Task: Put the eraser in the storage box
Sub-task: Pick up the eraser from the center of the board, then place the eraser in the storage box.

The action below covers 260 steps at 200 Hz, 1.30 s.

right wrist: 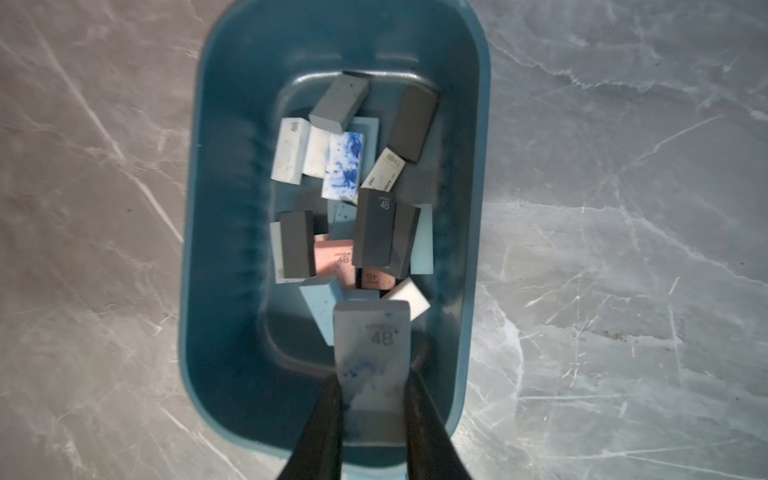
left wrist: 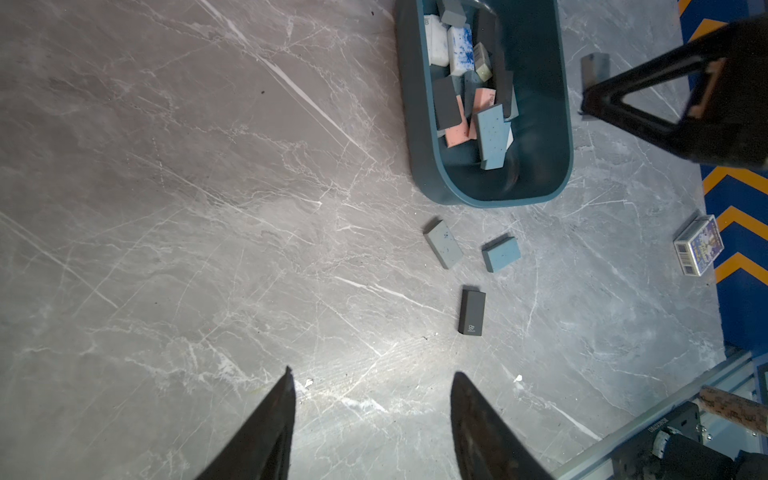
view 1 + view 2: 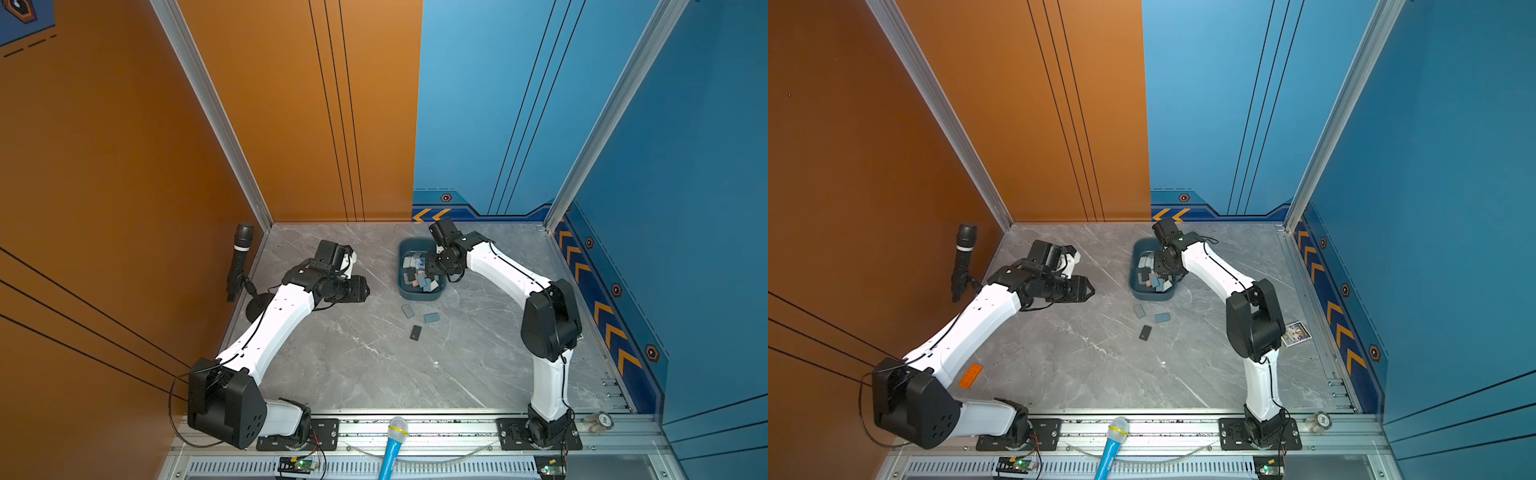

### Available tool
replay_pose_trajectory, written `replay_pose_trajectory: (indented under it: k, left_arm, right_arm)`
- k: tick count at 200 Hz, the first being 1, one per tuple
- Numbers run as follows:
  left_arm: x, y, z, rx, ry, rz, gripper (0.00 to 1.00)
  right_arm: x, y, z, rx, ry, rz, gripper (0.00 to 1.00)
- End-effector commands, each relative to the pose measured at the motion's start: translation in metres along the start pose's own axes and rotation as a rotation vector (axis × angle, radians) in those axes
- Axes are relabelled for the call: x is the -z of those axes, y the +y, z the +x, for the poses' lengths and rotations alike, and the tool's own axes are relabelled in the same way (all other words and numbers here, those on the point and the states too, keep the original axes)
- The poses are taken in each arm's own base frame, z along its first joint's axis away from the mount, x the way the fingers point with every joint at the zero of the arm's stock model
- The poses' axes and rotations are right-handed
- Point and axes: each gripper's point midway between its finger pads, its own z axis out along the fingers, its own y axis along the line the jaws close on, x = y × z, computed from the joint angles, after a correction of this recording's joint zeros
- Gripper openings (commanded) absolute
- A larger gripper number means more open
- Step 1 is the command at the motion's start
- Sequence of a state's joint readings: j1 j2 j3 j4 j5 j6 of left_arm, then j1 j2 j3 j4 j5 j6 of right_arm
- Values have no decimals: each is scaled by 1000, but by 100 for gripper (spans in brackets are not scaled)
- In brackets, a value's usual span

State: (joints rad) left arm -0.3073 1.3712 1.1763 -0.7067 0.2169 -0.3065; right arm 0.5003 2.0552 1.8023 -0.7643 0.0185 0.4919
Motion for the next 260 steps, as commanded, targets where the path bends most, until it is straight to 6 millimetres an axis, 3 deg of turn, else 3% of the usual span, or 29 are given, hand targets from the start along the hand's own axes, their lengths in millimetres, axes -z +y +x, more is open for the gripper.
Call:
replay_pose_trajectory:
  k: [1,46,93,176,213,260]
  left_arm:
    - [-7,8,3,11,19,-20,60]
    - [-10,6,5,12,36,-6,60]
    - [-13,6,6,16,45,-3,60]
    - [-16,8,7,21,56,-5,60]
    - [-16,8,6,20,53,-4,60]
    - [-17,-6,10,-1,64,47,60]
  right_arm:
    - [-16,1,-7,9,39,-3,24]
    - [-43,3,-28,-26,32,-18,25]
    - [-56,0,-51,-65,3,-32,29]
    - [-76,5,-70,-116,-11,-82,40]
    - [-51,11,-77,-108,-39,-100,41]
    - [29,29,-86,-41,-141,-135,42]
